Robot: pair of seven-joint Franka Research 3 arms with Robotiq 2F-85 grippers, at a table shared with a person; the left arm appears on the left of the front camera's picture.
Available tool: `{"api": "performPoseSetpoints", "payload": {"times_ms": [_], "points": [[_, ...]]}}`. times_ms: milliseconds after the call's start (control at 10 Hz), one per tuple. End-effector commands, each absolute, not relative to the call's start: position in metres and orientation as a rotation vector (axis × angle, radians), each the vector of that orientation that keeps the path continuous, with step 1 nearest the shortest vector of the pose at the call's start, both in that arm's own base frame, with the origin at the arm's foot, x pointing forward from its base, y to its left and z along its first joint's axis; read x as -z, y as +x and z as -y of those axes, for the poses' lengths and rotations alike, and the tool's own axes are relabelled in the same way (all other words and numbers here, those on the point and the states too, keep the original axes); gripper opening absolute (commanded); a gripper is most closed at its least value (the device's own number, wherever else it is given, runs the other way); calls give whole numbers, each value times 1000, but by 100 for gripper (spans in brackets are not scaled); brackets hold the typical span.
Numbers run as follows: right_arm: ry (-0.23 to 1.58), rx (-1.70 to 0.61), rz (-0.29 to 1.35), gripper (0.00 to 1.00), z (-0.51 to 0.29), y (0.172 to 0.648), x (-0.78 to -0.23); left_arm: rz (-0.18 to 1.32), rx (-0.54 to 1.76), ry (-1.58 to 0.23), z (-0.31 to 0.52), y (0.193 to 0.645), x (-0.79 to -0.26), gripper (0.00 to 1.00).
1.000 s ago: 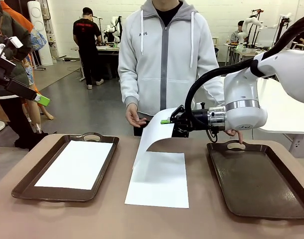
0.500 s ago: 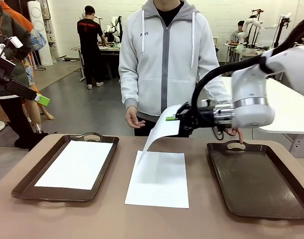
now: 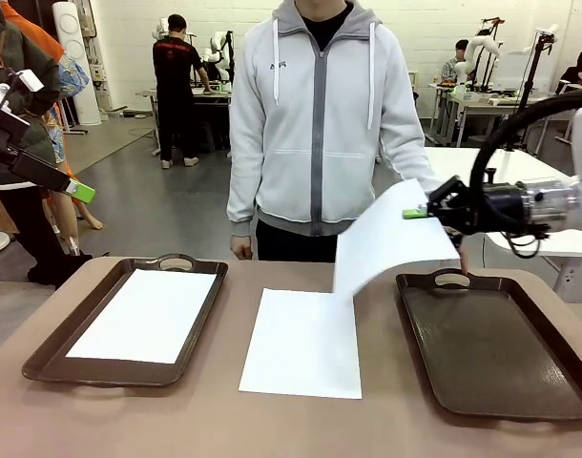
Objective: Sort the A4 documents.
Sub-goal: Place the A4 Paper in the designated Handle tray.
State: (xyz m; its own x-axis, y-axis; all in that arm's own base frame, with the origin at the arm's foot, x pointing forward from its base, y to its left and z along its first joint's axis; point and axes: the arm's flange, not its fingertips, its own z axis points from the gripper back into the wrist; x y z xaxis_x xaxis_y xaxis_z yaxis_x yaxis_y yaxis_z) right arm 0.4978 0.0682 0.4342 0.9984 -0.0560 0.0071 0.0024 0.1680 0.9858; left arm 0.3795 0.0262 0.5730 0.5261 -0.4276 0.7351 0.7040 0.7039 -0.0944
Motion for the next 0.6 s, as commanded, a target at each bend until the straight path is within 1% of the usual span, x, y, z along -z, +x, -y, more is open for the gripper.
{"api": "performPoseSetpoints", "payload": {"times_ms": [0, 100, 300, 400, 500], "points": [[1365, -10, -45, 1, -49, 492, -433, 748, 713, -398, -26, 379, -571, 100], [1351, -78, -15, 1, -34, 489, -432, 748, 713, -398, -26, 379, -571, 100], [1217, -41, 1, 1, -19, 490, -406, 748, 713, -398, -26, 379, -571, 100], [1215, -59, 63, 1, -15, 490, -396, 748, 713, -398, -26, 379, -571, 100], [1180, -91, 81, 1, -8, 491, -386, 748, 713, -398, -26, 379, -571, 100]]}}
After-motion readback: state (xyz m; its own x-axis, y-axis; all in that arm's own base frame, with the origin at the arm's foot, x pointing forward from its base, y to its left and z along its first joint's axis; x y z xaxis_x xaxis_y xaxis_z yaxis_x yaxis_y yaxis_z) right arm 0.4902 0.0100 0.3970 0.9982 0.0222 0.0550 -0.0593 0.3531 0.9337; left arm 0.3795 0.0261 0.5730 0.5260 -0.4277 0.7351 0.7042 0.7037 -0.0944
